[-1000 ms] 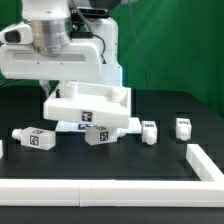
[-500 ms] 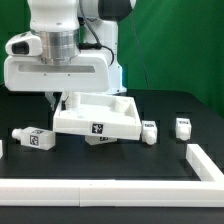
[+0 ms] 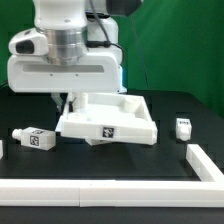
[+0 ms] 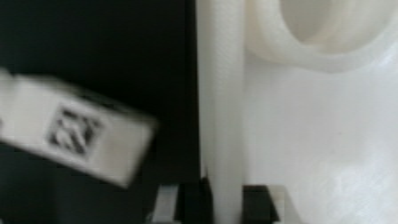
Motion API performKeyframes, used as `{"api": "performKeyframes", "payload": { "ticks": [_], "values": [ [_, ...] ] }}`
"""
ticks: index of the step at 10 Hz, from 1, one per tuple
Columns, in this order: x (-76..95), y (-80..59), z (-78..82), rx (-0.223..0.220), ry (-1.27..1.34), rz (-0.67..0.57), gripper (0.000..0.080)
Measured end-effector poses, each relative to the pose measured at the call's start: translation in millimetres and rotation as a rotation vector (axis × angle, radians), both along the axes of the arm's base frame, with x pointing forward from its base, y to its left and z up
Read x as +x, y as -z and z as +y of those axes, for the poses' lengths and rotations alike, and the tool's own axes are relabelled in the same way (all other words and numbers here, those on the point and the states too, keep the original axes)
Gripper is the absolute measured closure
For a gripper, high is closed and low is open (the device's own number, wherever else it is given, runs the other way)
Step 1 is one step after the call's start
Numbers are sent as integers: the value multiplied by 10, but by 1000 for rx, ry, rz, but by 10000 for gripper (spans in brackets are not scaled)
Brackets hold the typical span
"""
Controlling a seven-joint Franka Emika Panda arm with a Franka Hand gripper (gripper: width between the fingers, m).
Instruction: Assemble one leg
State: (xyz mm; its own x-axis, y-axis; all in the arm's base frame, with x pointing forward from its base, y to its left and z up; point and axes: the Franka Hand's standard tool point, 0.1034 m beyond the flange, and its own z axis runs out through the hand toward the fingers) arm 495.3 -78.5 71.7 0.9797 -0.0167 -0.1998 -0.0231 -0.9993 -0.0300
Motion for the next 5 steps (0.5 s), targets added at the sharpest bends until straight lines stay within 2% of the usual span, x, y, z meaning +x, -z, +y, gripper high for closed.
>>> {"api": "performKeyframes", "payload": {
  "ticks": [1,5],
  "values": [
    [131,11,41,-1,-15,-3,748],
    [101,46,33,-1,-16,0,748]
  ]
}}
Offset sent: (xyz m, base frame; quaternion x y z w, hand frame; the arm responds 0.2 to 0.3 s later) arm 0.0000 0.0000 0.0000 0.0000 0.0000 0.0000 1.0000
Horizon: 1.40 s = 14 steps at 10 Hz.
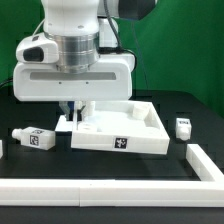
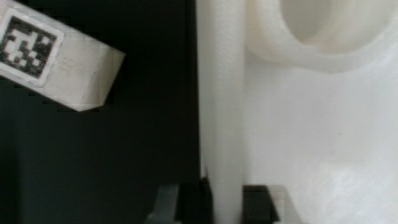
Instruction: Assemble one leg
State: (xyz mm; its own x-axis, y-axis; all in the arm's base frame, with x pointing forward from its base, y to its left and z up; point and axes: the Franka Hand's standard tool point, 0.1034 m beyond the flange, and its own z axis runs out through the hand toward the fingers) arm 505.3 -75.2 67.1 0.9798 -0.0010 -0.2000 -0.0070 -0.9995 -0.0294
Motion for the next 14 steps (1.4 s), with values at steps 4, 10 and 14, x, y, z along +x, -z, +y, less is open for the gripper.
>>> {"api": "performKeyframes", "payload": {
  "ticks": [4,10,14],
  "values": [
    [137,128,42,-7,-9,3,748],
    [160,182,54,-10,-16,8,748],
    [150,200,58,-10,-17,11,748]
  ]
}}
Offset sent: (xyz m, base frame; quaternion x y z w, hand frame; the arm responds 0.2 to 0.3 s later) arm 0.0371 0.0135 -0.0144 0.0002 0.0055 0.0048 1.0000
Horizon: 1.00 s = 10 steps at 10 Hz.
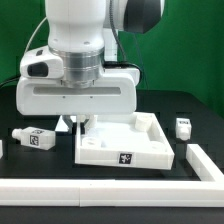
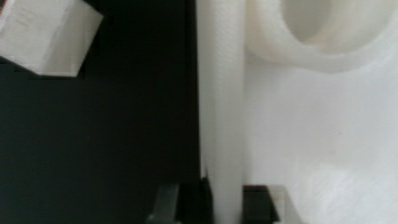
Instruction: Assemble one leg
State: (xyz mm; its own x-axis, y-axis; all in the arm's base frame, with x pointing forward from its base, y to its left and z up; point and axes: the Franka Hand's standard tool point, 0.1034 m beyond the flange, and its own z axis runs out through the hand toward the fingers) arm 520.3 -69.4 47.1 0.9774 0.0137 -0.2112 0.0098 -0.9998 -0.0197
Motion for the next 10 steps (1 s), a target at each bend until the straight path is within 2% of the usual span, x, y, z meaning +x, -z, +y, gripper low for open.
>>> {"api": "performKeyframes", "payload": {
  "ticks": [1,3,7,8,10],
  "values": [
    [16,17,22,0,1,2,748],
    [244,150,166,-8,9,-11,748],
    [341,351,411,-7,32,-16,748],
    [375,346,491,0,71,-28,748],
    [392,338,491,-20,123,-33,745]
  ]
}}
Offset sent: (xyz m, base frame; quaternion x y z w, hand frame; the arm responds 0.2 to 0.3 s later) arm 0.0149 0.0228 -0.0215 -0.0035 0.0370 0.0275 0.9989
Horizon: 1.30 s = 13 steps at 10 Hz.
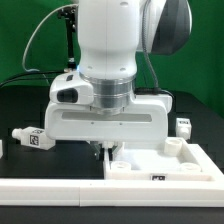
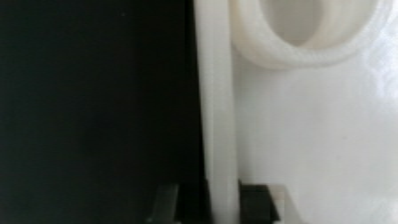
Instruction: Assemble one leg
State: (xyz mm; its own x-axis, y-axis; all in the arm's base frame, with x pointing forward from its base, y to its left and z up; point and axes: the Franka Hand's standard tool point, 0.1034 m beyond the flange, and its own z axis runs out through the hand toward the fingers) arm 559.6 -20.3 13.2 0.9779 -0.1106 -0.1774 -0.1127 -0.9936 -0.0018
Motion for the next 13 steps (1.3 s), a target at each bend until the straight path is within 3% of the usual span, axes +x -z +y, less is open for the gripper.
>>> {"api": "performKeyframes", "payload": {
  "ticks": [5,7,8,9,10,12,13],
  "values": [
    [-8,25,-32,-8,14,-17,744],
    [-9,26,-31,-8,14,-17,416],
    [-9,27,-31,-8,14,-17,416],
    [-23,0,-22,-5,17,-8,243],
    [-84,-192,12,9,19,23,169],
    [-231,-522,140,14,52,17,156],
    [-313,-579,191,11,73,16,156]
  ]
}}
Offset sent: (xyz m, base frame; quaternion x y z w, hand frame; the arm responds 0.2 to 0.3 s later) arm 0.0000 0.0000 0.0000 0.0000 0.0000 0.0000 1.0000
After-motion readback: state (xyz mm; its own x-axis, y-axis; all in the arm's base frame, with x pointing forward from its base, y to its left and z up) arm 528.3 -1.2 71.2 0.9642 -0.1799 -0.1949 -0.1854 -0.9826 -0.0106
